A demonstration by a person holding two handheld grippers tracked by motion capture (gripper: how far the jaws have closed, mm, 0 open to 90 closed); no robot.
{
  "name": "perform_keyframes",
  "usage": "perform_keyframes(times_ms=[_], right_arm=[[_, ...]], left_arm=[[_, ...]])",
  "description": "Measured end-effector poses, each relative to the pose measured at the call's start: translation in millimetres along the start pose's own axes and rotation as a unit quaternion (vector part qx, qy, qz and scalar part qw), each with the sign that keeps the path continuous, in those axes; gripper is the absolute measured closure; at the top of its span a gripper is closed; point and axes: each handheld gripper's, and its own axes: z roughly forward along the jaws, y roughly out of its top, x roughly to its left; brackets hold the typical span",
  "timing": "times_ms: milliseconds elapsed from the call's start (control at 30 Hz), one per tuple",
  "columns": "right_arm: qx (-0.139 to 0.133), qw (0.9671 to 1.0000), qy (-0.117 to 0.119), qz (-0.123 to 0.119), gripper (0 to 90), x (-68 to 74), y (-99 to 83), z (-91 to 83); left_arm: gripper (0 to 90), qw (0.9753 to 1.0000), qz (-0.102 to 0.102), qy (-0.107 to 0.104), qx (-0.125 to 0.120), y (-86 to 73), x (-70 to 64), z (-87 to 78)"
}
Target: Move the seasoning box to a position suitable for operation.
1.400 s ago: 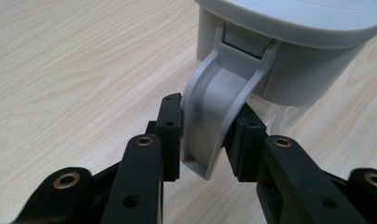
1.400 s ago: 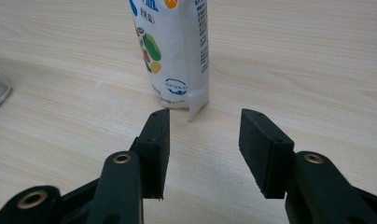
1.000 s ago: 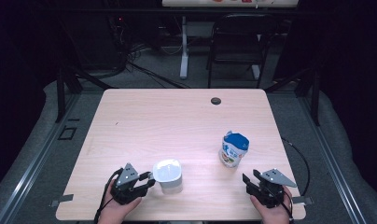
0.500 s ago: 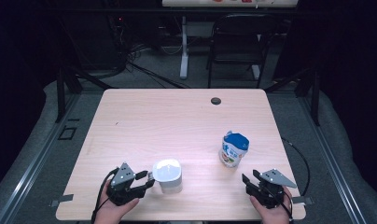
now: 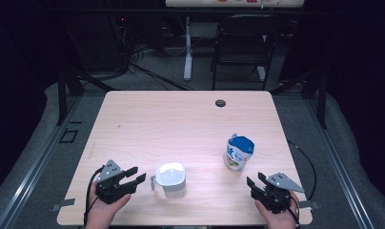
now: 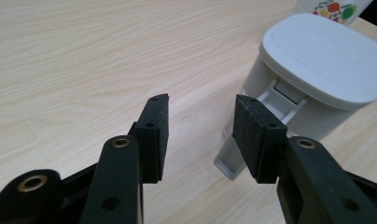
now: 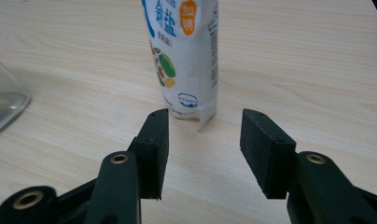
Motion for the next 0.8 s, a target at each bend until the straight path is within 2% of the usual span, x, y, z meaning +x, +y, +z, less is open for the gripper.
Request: perform_keyframes(times_ms=[167,333,500,600,800], right_arm=[[-0.009,0.9999,0.003,-0.015,51.7,4.5,5.9,-7.5],[-0.02,0.9998,0.006,-0.005,48.8,4.6,12.2,-10.3],[-0.018,0.9997,0.014,-0.001,45.7,5.3,18.5,-13.0],[-0.018,0.9996,0.02,-0.006,45.2,7.5,22.5,-16.3],[-0.017,0.9995,0.024,-0.012,44.8,10.5,27.6,-17.8]], left_arm=[[55.7,1.0,-0.001,0.005,0.003,-0.6,1.4,0.1],[53.8,0.9999,-0.004,0.013,0.004,0.3,2.6,-0.4],[53.2,0.9999,-0.007,0.01,0.001,2.0,2.0,0.9],[52.9,0.9999,-0.004,0.011,-0.002,2.4,1.3,-1.0],[51.9,0.9999,-0.011,0.01,-0.002,2.8,2.5,-2.2]])
